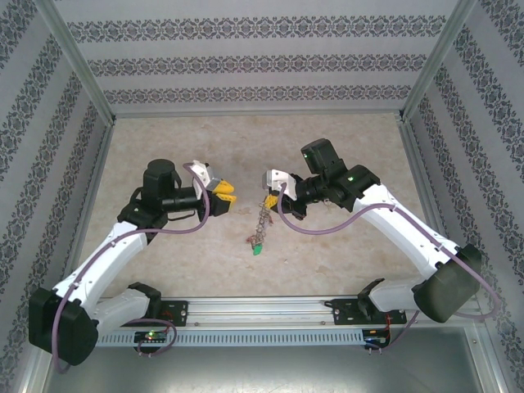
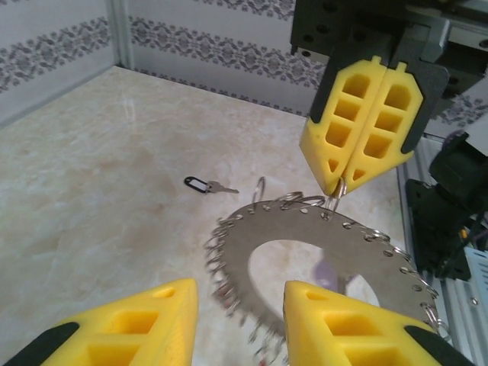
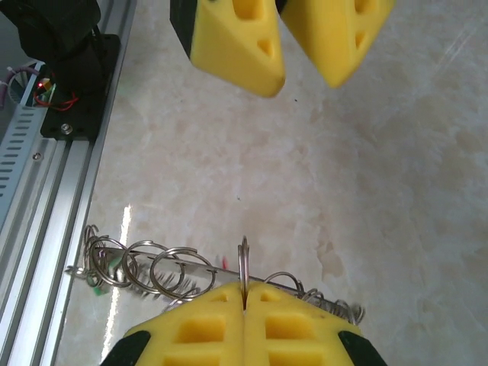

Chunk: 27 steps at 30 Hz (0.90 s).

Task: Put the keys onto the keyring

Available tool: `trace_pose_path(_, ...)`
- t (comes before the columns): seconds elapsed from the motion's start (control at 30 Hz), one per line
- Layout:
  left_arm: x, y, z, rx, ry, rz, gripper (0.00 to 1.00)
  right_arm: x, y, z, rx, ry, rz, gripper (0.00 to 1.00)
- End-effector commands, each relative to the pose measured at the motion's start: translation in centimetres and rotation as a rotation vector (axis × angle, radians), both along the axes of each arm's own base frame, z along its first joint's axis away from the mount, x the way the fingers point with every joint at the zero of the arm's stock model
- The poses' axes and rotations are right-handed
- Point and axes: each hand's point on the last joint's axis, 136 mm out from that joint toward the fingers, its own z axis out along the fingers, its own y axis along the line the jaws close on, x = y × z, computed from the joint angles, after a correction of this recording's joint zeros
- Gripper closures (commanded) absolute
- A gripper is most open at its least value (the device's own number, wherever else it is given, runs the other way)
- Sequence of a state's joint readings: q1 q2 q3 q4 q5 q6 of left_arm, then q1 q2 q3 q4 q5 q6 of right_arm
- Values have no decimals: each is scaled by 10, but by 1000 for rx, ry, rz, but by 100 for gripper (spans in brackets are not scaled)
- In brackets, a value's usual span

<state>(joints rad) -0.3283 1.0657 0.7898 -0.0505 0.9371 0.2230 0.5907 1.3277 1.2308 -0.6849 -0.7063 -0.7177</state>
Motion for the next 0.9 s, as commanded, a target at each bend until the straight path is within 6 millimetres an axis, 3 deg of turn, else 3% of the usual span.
trace_pose_path(0.0,-7,-10,32,-43,-135,-106,64,-6,4,22,91,-72,69,100)
trace_pose_path(0.43,-20,-43,23,-48,-95,-278,63,-7,8,22,138,-88,88,100)
trace_pose_path(0.87,-27,-49,10,11,-108,-276,66,-5,11,22,154,-71,92,100)
